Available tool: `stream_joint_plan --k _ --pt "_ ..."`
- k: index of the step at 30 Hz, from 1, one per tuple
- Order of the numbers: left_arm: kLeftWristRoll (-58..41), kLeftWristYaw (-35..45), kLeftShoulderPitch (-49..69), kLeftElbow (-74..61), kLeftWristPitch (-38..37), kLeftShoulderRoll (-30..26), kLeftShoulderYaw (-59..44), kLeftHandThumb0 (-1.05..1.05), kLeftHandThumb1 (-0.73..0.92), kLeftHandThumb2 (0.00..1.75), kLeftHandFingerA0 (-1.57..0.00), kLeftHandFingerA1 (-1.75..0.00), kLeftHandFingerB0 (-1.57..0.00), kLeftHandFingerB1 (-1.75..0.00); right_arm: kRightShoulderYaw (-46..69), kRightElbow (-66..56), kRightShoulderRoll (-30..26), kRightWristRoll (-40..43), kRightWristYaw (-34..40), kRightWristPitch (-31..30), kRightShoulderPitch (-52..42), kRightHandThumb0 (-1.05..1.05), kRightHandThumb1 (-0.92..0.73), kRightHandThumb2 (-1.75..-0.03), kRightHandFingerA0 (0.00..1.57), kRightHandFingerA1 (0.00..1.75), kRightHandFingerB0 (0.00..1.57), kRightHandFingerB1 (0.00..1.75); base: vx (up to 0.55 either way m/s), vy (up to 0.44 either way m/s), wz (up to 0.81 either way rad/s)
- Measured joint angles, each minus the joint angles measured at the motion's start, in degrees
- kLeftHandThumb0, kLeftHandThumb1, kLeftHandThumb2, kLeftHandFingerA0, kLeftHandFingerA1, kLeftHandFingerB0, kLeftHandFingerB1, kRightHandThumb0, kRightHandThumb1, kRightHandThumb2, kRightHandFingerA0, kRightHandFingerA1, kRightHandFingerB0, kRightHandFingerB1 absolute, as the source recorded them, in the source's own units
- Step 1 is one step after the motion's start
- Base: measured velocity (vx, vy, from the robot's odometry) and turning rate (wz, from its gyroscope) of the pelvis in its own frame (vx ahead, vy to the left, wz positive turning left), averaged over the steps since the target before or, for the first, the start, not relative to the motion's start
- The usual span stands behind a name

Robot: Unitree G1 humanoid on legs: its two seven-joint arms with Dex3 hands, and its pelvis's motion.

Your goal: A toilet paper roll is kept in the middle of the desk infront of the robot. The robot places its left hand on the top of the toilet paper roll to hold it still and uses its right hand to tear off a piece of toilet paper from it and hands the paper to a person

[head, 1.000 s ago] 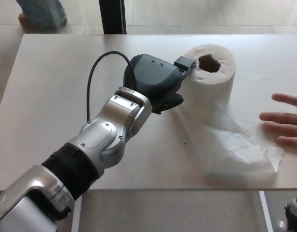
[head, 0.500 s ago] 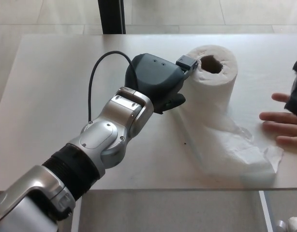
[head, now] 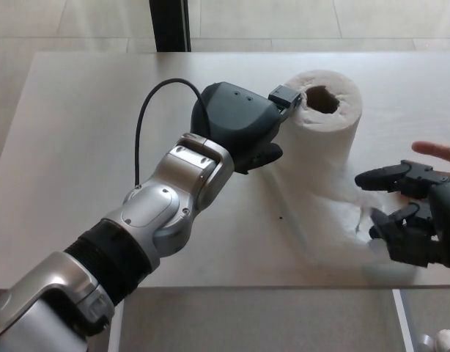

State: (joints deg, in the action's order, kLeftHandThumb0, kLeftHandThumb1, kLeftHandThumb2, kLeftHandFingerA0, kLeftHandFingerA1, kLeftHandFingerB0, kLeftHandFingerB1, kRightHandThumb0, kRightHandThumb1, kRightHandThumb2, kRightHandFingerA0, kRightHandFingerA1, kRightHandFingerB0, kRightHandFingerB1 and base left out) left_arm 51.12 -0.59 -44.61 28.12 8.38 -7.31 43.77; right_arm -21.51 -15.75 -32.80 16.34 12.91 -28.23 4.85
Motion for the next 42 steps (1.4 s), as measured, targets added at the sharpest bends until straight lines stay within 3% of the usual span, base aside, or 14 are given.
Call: stream_joint_plan --k 2,3,11,22,23,27,30,34,35,36,37,40,41,42 --pt "0.0 0.0 0.0 0.0 0.0 0.0 0.0 -0.61 0.92 0.69 -0.71 -0.84 -0.49 -0.50 -3.2 0.1 -2.2 -1.4 -1.7 -0.1 0.6 -0.74 -0.67 -0.65 0.00 0.03 0.16 0.33 0.00 0.000 0.00" --pt "0.0 0.0 0.0 0.0 0.0 0.0 0.1 -0.61 0.92 0.69 -0.69 -0.79 -0.49 -0.49 -4.5 0.1 -3.0 -2.0 -2.3 -0.1 0.9 -1.05 -0.66 -0.94 0.00 0.04 0.13 0.34 0.00 0.000 0.00" --pt "0.0 0.1 0.1 -0.1 0.0 0.0 0.2 -0.62 0.92 0.69 -0.67 -0.73 -0.51 -0.50 -14.2 0.1 -8.0 -9.1 -6.4 -0.1 5.3 -1.00 -0.61 -0.98 0.00 0.24 0.00 0.12 0.00 0.000 0.00" --pt "0.0 0.1 0.2 -0.1 0.0 0.0 0.4 -0.60 0.92 0.67 -0.70 -0.81 -0.54 -0.51 -21.7 0.2 -9.1 -19.2 -9.3 -1.4 9.3 -0.98 -0.56 -0.82 0.00 0.07 0.15 0.28 0.00 0.000 0.00" --pt "0.0 0.1 0.2 -0.2 0.0 0.0 0.4 -0.59 0.91 0.67 -0.73 -0.82 -0.55 -0.52 -22.0 0.4 -8.9 -19.9 -9.3 -1.6 9.4 -0.70 -0.55 -0.76 0.00 0.00 0.03 0.29 0.00 0.000 0.00" --pt "0.0 0.0 0.4 -0.2 0.0 0.1 0.2 -0.57 0.92 0.68 -0.68 -0.78 -0.52 -0.52 -23.4 1.4 -7.1 -23.7 -8.7 -2.4 9.4 -0.65 -0.63 -0.74 0.00 0.06 0.07 0.37 0.00 0.000 0.00" --pt "0.0 0.0 0.4 -0.2 0.0 0.2 0.1 -0.58 0.92 0.69 -0.66 -0.84 -0.48 -0.52 -24.5 2.7 -5.5 -26.5 -7.8 -3.2 10.0 -0.49 -0.68 -0.61 0.00 0.48 0.10 0.43 0.00 0.000 0.00" --pt "-0.1 0.0 0.4 -0.2 0.0 0.4 -0.1 -0.59 0.92 0.70 -0.64 -0.88 -0.49 -0.51 -26.6 5.9 -3.6 -30.6 -6.4 -4.3 11.8 -0.28 -0.66 -0.62 0.14 0.71 0.20 0.46 0.00 0.000 0.00" --pt "-0.1 0.1 0.4 -0.2 0.0 0.5 -0.2 -0.59 0.92 0.70 -0.64 -0.83 -0.49 -0.50 -26.9 7.2 -2.8 -31.9 -5.8 -4.5 12.2 -0.25 -0.69 -0.55 0.46 1.51 0.25 0.42 0.00 0.000 0.00" --pt "-0.1 0.3 0.4 -0.1 0.0 0.5 -0.3 -0.59 0.92 0.70 -0.64 -0.83 -0.49 -0.50 -26.8 8.5 -2.1 -33.1 -5.0 -4.6 12.5 -0.25 -0.69 -0.55 0.46 1.51 0.25 0.42 0.00 0.000 0.00" --pt "-0.2 0.5 0.4 -0.1 0.0 0.6 -0.5 -0.58 0.92 0.69 -0.66 -0.80 -0.51 -0.50 -26.7 9.7 -1.2 -34.3 -4.2 -4.6 13.0 -0.31 -0.69 -0.69 0.96 1.66 0.30 0.56 0.00 0.000 0.00" --pt "-0.3 1.2 0.5 -0.1 0.0 0.7 -0.8 -0.58 0.92 0.68 -0.66 -0.76 -0.50 -0.49 -25.3 13.8 1.2 -38.0 -1.0 -4.5 13.6 -0.44 -0.79 -0.63 0.99 1.67 0.34 0.58 0.00 0.000 0.00" --pt "-0.3 1.4 0.6 -0.1 0.0 0.7 -1.0 -0.58 0.92 0.68 -0.67 -0.75 -0.52 -0.49 -24.9 15.0 1.8 -39.2 0.0 -4.3 13.6 -0.47 -0.62 -1.02 1.28 1.40 0.39 0.67 0.00 0.000 0.00" --pt "-0.3 1.7 0.7 -0.1 0.0 0.6 -1.2 -0.58 0.91 0.67 -0.69 -0.75 -0.54 -0.50 -24.2 16.4 2.8 -40.7 1.4 -4.2 13.4 -0.45 -0.80 -0.63 0.95 1.73 0.41 0.62 0.00 0.000 0.00"
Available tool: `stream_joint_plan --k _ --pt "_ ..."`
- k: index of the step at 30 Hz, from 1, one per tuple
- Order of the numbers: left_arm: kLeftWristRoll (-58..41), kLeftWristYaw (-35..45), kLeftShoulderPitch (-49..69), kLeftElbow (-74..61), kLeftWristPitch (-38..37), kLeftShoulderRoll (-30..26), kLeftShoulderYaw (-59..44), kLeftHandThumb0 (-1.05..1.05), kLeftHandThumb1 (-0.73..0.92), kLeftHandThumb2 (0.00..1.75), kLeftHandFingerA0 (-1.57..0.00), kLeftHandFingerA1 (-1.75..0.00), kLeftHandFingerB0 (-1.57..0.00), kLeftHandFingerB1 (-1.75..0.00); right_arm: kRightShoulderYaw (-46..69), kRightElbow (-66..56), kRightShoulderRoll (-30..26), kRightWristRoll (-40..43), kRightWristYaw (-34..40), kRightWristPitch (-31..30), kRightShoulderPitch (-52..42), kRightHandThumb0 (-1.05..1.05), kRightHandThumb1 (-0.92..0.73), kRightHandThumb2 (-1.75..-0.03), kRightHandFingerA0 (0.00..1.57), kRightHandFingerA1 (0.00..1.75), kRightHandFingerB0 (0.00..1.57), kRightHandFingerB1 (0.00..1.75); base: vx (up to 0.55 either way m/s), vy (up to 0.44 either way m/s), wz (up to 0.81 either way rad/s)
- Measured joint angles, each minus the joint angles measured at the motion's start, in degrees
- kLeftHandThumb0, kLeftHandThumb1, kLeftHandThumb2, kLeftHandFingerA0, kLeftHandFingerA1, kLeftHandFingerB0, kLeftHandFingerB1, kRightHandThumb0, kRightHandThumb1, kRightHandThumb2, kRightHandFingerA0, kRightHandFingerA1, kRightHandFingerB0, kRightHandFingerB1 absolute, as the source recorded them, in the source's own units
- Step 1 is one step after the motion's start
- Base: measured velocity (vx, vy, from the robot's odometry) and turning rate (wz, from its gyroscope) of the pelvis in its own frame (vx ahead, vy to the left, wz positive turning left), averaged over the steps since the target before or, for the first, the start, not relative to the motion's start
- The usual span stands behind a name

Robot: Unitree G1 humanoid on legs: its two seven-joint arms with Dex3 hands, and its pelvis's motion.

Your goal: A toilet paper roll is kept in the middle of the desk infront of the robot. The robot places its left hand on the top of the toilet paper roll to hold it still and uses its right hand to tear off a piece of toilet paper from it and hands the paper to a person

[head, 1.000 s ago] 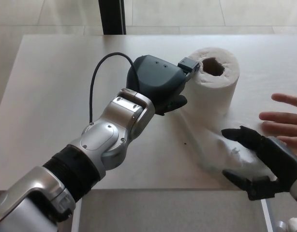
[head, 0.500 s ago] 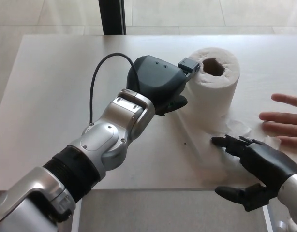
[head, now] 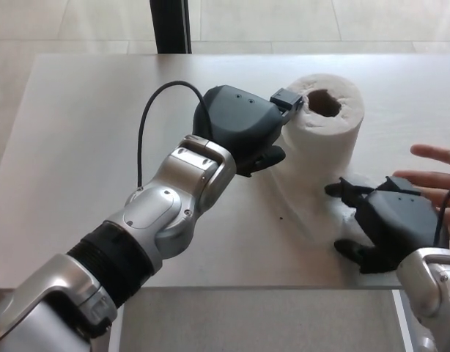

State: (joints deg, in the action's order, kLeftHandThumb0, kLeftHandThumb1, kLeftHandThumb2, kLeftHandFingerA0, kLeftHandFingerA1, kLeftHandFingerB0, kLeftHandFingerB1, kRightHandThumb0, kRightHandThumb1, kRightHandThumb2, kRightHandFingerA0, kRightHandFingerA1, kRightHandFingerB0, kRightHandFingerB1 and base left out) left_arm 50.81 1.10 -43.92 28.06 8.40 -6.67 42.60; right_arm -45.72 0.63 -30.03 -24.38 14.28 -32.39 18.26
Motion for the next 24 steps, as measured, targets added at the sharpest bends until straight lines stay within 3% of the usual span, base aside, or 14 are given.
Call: stream_joint_plan --k 5,6,8,9,10,11,14,15,16,17,19,20,21,24 --pt "0.0 0.4 0.9 -0.3 0.0 -0.1 -0.6 -0.57 0.92 0.67 -0.64 -0.68 -0.51 -0.48 2.7 4.6 3.5 -5.9 4.6 1.2 -2.4 -0.34 -0.73 -0.66 0.94 1.74 0.46 0.69 0.00 0.000 0.00" --pt "0.0 0.4 1.0 -0.3 0.0 -0.1 -0.7 -0.57 0.92 0.67 -0.61 -0.67 -0.51 -0.48 3.1 5.1 3.9 -6.8 5.0 1.5 -2.8 -0.34 -0.67 -0.66 0.98 1.75 0.68 0.83 0.00 0.000 0.00" --pt "0.0 0.4 1.2 -0.3 0.0 -0.1 -0.9 -0.57 0.92 0.67 -0.61 -0.67 -0.51 -0.48 3.5 5.8 4.2 -8.3 5.1 2.3 -3.4 -0.34 -0.67 -0.66 0.98 1.75 0.68 0.83 0.00 0.000 0.00" --pt "0.0 0.4 1.2 -0.3 0.0 -0.1 -1.0 -0.58 0.92 0.68 -0.68 -0.79 -0.51 -0.49 3.7 5.9 4.3 -9.0 5.1 2.6 -3.7 -0.41 -0.60 -0.58 0.95 1.75 0.83 0.77 0.00 0.000 0.00" --pt "0.0 0.4 1.3 -0.4 0.0 -0.2 -1.1 -0.59 0.92 0.68 -0.76 -0.92 -0.50 -0.49 3.7 6.0 4.4 -9.5 5.1 2.8 -3.8 -0.40 -0.61 -0.58 1.00 1.75 0.87 0.75 0.00 0.000 0.00" --pt "0.1 0.4 1.4 -0.5 0.0 -0.2 -1.0 -0.59 0.92 0.67 -0.75 -0.90 -0.50 -0.49 3.7 6.4 4.4 -10.2 5.1 3.3 -4.1 -0.42 -0.41 -0.86 1.28 1.43 0.82 0.80 0.00 0.000 0.00" --pt "0.1 0.4 1.6 -0.7 0.0 -0.3 -0.9 -0.59 0.92 0.68 -0.77 -0.95 -0.48 -0.49 4.3 7.6 4.6 -12.0 5.3 5.2 -4.7 -0.37 -0.50 -0.94 1.27 1.39 0.79 0.87 0.00 0.000 0.00" --pt "0.1 0.5 1.6 -0.8 0.0 -0.4 -0.9 -0.59 0.92 0.67 -0.75 -0.91 -0.50 -0.49 4.8 7.9 4.8 -12.3 5.4 5.7 -5.0 -0.31 -0.74 -0.75 0.97 1.67 0.79 0.99 0.00 0.000 0.00" --pt "0.2 0.5 1.7 -0.9 0.0 -0.4 -0.9 -0.59 0.92 0.67 -0.72 -0.94 -0.52 -0.49 5.5 8.1 5.0 -12.6 5.6 6.6 -5.4 -0.24 -0.67 -0.88 1.23 1.69 0.80 1.33 0.00 0.000 0.00" --pt "0.2 0.5 1.8 -1.0 0.0 -0.4 -0.9 -0.59 0.92 0.67 -0.71 -0.93 -0.51 -0.50 6.2 8.3 5.2 -12.7 5.9 7.5 -5.9 -0.28 -0.71 -0.87 1.00 1.75 0.78 1.49 0.00 0.000 0.00" --pt "0.3 0.5 1.9 -1.2 0.0 -0.5 -0.9 -0.59 0.92 0.67 -0.71 -0.93 -0.51 -0.50 7.7 8.4 5.6 -12.8 6.6 9.5 -6.7 -0.28 -0.71 -0.87 1.00 1.75 0.78 1.49 0.00 0.000 0.00" --pt "0.3 0.5 2.0 -1.3 0.0 -0.5 -0.9 -0.59 0.92 0.69 -0.71 -0.92 -0.49 -0.49 8.2 8.5 5.8 -12.9 6.8 10.2 -7.0 -0.22 -0.62 -0.95 1.27 1.74 0.84 1.49 0.00 0.000 0.00" --pt "0.3 0.5 1.9 -1.3 0.0 -0.4 -1.0 -0.59 0.92 0.69 -0.71 -0.92 -0.49 -0.49 9.2 8.6 6.3 -12.9 7.4 11.5 -7.2 -0.22 -0.62 -0.95 1.27 1.74 0.84 1.49 0.00 0.000 0.00" --pt "0.3 0.4 1.7 -1.3 0.0 -0.4 -1.0 -0.59 0.92 0.69 -0.58 -0.70 -0.48 -0.49 11.5 8.7 7.8 -12.4 8.8 14.4 -8.3 -0.32 -0.75 -0.83 0.98 1.75 0.76 1.48 0.00 0.000 0.00"
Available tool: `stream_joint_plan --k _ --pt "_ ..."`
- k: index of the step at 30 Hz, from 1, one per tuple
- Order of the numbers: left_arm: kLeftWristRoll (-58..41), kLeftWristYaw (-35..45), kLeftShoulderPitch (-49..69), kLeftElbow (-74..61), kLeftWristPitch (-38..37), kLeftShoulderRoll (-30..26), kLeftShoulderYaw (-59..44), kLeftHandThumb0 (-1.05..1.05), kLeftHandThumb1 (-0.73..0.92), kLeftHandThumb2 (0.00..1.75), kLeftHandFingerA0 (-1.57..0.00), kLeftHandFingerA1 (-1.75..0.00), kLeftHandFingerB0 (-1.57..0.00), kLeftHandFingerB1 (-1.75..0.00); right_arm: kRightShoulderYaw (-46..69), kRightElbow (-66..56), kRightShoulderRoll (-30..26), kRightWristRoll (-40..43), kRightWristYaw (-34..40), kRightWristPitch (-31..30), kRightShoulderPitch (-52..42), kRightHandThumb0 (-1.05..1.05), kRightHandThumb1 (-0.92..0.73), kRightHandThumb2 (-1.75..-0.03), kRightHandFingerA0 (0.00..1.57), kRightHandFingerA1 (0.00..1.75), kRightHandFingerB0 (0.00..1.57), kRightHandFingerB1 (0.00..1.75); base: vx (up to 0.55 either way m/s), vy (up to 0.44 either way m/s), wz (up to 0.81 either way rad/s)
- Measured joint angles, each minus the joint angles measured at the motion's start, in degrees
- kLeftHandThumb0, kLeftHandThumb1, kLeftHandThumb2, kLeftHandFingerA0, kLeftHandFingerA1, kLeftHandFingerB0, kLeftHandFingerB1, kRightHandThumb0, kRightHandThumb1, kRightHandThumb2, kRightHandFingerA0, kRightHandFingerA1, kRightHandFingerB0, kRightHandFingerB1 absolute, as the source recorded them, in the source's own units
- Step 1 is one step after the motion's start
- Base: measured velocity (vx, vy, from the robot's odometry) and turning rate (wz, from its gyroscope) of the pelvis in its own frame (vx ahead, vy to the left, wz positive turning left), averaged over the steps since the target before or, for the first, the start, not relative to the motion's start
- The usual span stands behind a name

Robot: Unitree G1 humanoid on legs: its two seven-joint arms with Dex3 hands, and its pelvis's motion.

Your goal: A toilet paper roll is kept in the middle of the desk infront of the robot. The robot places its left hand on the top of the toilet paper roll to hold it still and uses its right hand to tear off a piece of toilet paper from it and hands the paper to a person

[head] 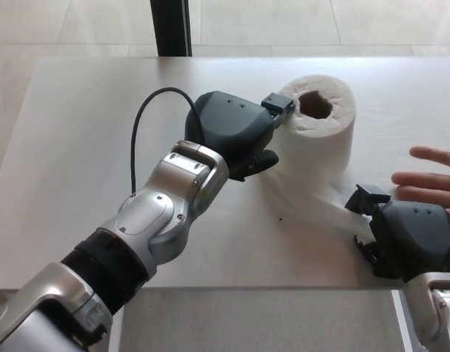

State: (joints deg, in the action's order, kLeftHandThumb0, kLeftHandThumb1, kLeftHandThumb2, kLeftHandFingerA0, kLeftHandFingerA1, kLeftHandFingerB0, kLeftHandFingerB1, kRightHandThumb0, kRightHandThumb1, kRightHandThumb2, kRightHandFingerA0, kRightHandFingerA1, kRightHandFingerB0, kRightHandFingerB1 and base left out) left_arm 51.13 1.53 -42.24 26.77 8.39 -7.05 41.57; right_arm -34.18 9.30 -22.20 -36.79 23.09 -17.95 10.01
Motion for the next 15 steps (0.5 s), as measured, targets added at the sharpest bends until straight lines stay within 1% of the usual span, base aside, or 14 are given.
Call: stream_joint_plan --k 1,2,3,4,5,6,7,9,10,11,12,13,14,15 --pt "0.0 0.0 0.0 0.0 0.0 0.0 0.0 -0.59 0.92 0.68 -0.68 -0.92 -0.48 -0.49 0.4 0.0 0.4 0.1 0.2 0.6 -0.3 -0.32 -0.78 -0.81 0.96 1.75 0.76 1.53 0.00 0.000 0.00" --pt "0.0 0.0 -0.1 0.0 0.0 0.0 0.0 -0.59 0.92 0.68 -0.77 -1.07 -0.50 -0.50 1.4 0.1 1.1 0.4 0.6 1.9 -0.8 -0.33 -0.79 -0.73 0.92 1.69 0.78 1.41 0.00 0.000 0.00" --pt "0.0 -0.1 -0.1 0.0 0.0 0.1 -0.1 -0.60 0.92 0.69 -0.80 -1.05 -0.49 -0.49 2.1 0.2 1.6 0.7 1.0 2.8 -1.2 -0.33 -0.79 -0.77 0.86 1.72 0.74 1.52 0.00 0.000 0.00" --pt "0.0 -0.1 -0.1 0.0 0.0 0.1 -0.1 -0.60 0.92 0.68 -0.81 -1.09 -0.48 -0.49 2.8 0.2 2.2 1.0 1.2 3.6 -1.4 -0.34 -0.78 -0.80 0.89 1.71 0.77 1.49 0.00 0.000 0.00" --pt "0.0 -0.1 -0.1 0.0 0.0 0.1 -0.1 -0.60 0.92 0.69 -0.79 -1.05 -0.48 -0.49 3.6 0.2 2.8 1.4 1.3 4.3 -1.7 -0.38 -0.82 -0.77 0.95 1.74 0.76 1.60 0.00 0.000 0.00" --pt "0.0 -0.1 -0.1 0.0 0.0 0.2 -0.1 -0.60 0.92 0.67 -0.78 -1.02 -0.50 -0.49 5.2 0.2 4.1 2.3 1.4 5.4 -2.2 -0.40 -0.83 -0.75 0.97 1.75 0.76 1.61 0.00 0.000 0.00" --pt "0.0 -0.1 -0.1 0.0 0.0 0.2 -0.1 -0.61 0.91 0.68 -0.75 -0.93 -0.50 -0.50 6.3 0.1 5.2 3.1 1.5 6.3 -2.6 -0.40 -0.82 -0.78 0.98 1.75 0.75 1.64 0.00 0.000 0.00" --pt "0.0 -0.1 -0.1 0.0 0.0 0.2 -0.1 -0.61 0.91 0.68 -0.75 -0.93 -0.50 -0.50 8.3 0.0 7.3 4.4 1.5 7.9 -3.2 -0.40 -0.82 -0.78 0.98 1.75 0.75 1.64 0.00 0.000 0.00" --pt "0.0 -0.1 -0.1 0.0 0.0 0.2 -0.1 -0.60 0.91 0.68 -0.71 -0.89 -0.52 -0.51 9.3 0.0 8.3 5.1 1.5 8.8 -3.4 -0.35 -0.62 -1.14 0.99 1.75 0.76 1.70 0.00 0.000 0.00" --pt "0.0 -0.1 -0.1 0.0 0.0 0.2 -0.1 -0.60 0.91 0.68 -0.71 -0.89 -0.52 -0.51 10.6 -0.1 9.6 5.9 1.5 9.7 -3.6 -0.35 -0.62 -1.14 0.99 1.75 0.76 1.70 0.00 0.000 0.00" --pt "0.0 -0.1 -0.1 0.0 0.0 0.2 -0.2 -0.60 0.92 0.66 -0.73 -0.97 -0.55 -0.54 11.8 -0.4 10.9 6.7 1.5 10.4 -3.7 -0.34 -0.54 -1.27 0.98 1.75 0.75 1.70 0.00 0.000 0.00" --pt "0.0 -0.1 -0.1 0.0 0.0 0.2 -0.2 -0.61 0.91 0.68 -0.71 -0.90 -0.52 -0.52 12.8 -0.6 12.1 7.5 1.5 11.2 -3.7 -0.35 -0.53 -1.29 0.99 1.75 0.76 1.70 0.00 0.000 0.00" --pt "0.0 -0.1 -0.1 -0.1 0.0 0.2 -0.2 -0.61 0.91 0.67 -0.71 -0.88 -0.51 -0.50 13.9 -0.9 13.3 8.3 1.5 12.1 -3.7 -0.38 -0.49 -1.32 1.01 1.75 0.79 1.69 0.00 0.000 0.00" --pt "0.0 -0.1 -0.1 -0.1 0.0 0.2 -0.2 -0.55 0.72 1.14 -0.77 -0.91 -0.49 -0.66 15.0 -1.2 14.6 9.1 1.5 13.0 -3.7 -0.37 -0.45 -1.41 1.04 1.75 0.81 1.63 0.00 0.000 0.00"
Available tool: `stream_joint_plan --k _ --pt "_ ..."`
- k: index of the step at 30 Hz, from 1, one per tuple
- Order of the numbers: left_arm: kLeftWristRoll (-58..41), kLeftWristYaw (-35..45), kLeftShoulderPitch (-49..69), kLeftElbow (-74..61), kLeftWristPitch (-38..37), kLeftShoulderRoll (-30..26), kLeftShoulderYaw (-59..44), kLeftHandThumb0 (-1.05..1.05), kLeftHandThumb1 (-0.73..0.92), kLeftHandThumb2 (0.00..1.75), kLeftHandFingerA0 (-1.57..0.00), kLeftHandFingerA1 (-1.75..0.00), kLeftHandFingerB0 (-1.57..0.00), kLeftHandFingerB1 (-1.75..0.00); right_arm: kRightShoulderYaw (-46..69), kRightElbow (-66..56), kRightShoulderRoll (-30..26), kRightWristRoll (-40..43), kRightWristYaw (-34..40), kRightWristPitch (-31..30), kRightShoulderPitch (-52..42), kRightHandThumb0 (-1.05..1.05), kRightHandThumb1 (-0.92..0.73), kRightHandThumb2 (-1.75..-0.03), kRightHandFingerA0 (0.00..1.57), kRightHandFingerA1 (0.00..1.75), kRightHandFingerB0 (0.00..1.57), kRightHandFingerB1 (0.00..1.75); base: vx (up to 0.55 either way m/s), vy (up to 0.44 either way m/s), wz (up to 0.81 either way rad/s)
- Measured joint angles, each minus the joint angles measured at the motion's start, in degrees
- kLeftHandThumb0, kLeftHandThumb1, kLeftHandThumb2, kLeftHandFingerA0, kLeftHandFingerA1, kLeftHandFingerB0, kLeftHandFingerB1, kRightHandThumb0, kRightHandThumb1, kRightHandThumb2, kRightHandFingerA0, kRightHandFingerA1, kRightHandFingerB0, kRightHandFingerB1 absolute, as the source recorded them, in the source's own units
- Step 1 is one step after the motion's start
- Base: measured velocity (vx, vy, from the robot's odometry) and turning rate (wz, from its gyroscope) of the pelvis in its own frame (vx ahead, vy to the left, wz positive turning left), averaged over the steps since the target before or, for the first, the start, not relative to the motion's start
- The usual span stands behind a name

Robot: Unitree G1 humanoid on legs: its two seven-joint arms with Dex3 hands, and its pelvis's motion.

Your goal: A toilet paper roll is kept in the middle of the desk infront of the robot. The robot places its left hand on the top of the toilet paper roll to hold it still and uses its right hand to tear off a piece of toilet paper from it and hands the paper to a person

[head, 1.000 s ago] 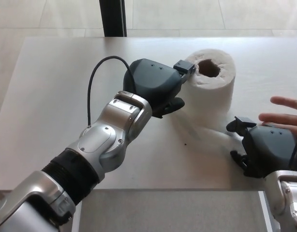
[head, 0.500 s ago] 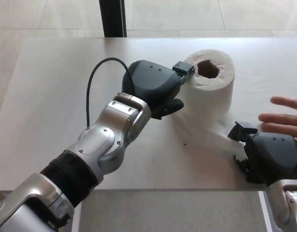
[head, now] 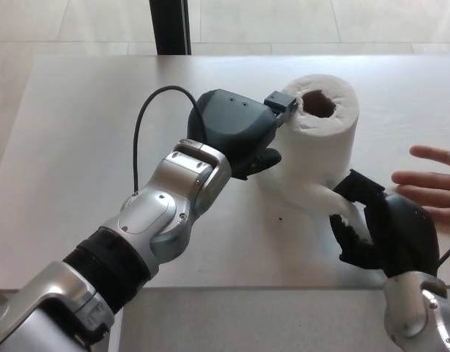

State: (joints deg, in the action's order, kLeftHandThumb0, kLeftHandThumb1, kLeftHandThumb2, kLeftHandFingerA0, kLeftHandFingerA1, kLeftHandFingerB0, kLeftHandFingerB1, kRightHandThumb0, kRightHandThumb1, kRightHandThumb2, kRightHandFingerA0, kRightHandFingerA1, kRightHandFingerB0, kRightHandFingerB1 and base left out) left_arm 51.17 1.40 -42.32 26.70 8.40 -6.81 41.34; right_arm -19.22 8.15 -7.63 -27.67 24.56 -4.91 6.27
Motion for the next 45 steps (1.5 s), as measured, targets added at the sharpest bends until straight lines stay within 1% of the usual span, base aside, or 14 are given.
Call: stream_joint_plan --k 1,2,8,9,10,21,23,25,26,28,29,36,38,45 --pt "0.0 0.0 0.0 0.0 0.0 0.0 0.0 -0.55 0.72 1.14 -0.77 -0.91 -0.49 -0.66 0.9 -0.3 1.1 0.7 0.0 0.6 0.0 -0.37 -0.45 -1.41 1.04 1.75 0.81 1.63 0.00 0.000 0.00" --pt "0.0 0.0 0.0 -0.1 0.0 0.0 0.0 -0.61 0.91 0.67 -0.74 -0.91 -0.53 -0.51 2.0 -0.7 2.4 1.5 0.0 1.4 0.0 -0.39 -0.40 -1.47 1.02 1.75 0.83 1.64 0.00 0.000 0.00" --pt "0.0 -0.1 0.0 -0.2 0.0 0.0 0.0 -0.58 0.91 0.67 -0.79 -1.05 -0.54 -0.49 6.8 -2.5 9.3 6.1 -0.2 4.5 0.1 -0.30 -0.37 -1.50 1.08 1.75 0.90 1.63 0.00 0.000 0.00" --pt "0.0 -0.1 0.0 -0.2 0.0 0.0 0.0 -0.58 0.91 0.67 -0.79 -1.07 -0.56 -0.50 7.4 -3.1 10.4 6.8 -0.3 4.5 0.1 -0.17 -0.59 -1.27 1.27 1.29 1.25 1.28 0.00 0.000 0.00" --pt "0.0 -0.1 0.0 -0.2 0.0 0.0 0.0 -0.57 0.90 0.67 -0.81 -1.08 -0.59 -0.52 8.1 -3.8 11.6 7.6 -0.5 4.5 0.2 -0.37 -0.34 -1.52 1.13 1.75 0.92 1.64 0.00 0.000 0.00" --pt "0.0 -0.7 0.0 -0.4 0.0 0.1 0.0 -0.59 0.91 0.67 -0.79 -1.10 -0.54 -0.52 16.3 -11.4 19.3 15.8 -1.7 3.0 4.0 -0.20 -0.41 -1.54 1.14 1.75 0.95 1.58 0.00 0.000 0.00" --pt "0.0 -0.9 0.1 -0.5 0.0 0.1 0.1 -0.58 0.92 0.70 -0.74 -0.94 -0.52 -0.52 18.0 -13.1 19.4 17.5 -2.0 1.8 4.9 -0.10 -0.62 -1.30 1.25 1.28 1.24 1.27 0.00 0.000 0.00" --pt "0.0 -1.0 0.1 -0.6 0.0 0.2 0.2 -0.59 0.92 0.70 -0.75 -0.94 -0.53 -0.52 19.7 -14.8 19.4 19.2 -2.2 0.6 6.2 -0.19 -0.28 -1.61 1.13 1.75 0.91 1.69 0.00 0.000 0.00" --pt "0.0 -1.1 0.1 -0.6 0.0 0.2 0.3 -0.59 0.92 0.72 -0.75 -0.95 -0.51 -0.52 20.5 -15.6 19.4 20.0 -2.2 0.0 7.0 -0.09 -0.62 -1.30 1.24 1.28 1.25 1.28 0.00 0.000 0.00" --pt "0.1 -1.2 0.1 -0.7 0.0 0.2 0.4 -0.59 0.92 0.71 -0.74 -0.91 -0.51 -0.51 22.0 -17.3 19.6 21.5 -2.3 -1.0 8.5 -0.09 -0.61 -1.30 1.23 1.28 1.24 1.28 0.00 0.000 0.00" --pt "0.1 -1.2 0.2 -0.8 0.0 0.2 0.5 -0.59 0.92 0.70 -0.75 -0.97 -0.51 -0.52 22.9 -18.2 19.8 22.2 -2.2 -1.7 9.3 -0.19 -0.37 -1.52 1.05 1.75 0.82 1.67 0.00 0.000 0.00" --pt "0.1 -1.4 0.7 -1.3 0.0 0.1 0.8 -0.58 0.91 0.67 -0.82 -1.09 -0.54 -0.50 27.6 -23.7 22.3 27.9 -2.0 -5.6 14.3 -0.17 -0.41 -1.46 1.00 1.75 0.78 1.66 0.00 0.000 0.00" --pt "0.1 -1.5 0.8 -1.3 0.0 0.1 0.9 -0.58 0.90 0.67 -0.82 -1.03 -0.55 -0.52 28.7 -25.2 22.3 29.4 -1.8 -6.5 15.2 -0.23 -0.69 -1.01 0.98 1.75 0.81 1.56 0.00 0.000 0.00" --pt "0.4 -2.3 2.0 -1.4 0.0 -0.1 1.0 -0.58 0.92 0.67 -0.77 -1.04 -0.54 -0.53 33.6 -29.4 21.8 35.0 -0.2 -10.7 19.3 -0.17 -0.40 -1.46 1.01 1.75 0.75 1.68 0.00 0.000 0.00"
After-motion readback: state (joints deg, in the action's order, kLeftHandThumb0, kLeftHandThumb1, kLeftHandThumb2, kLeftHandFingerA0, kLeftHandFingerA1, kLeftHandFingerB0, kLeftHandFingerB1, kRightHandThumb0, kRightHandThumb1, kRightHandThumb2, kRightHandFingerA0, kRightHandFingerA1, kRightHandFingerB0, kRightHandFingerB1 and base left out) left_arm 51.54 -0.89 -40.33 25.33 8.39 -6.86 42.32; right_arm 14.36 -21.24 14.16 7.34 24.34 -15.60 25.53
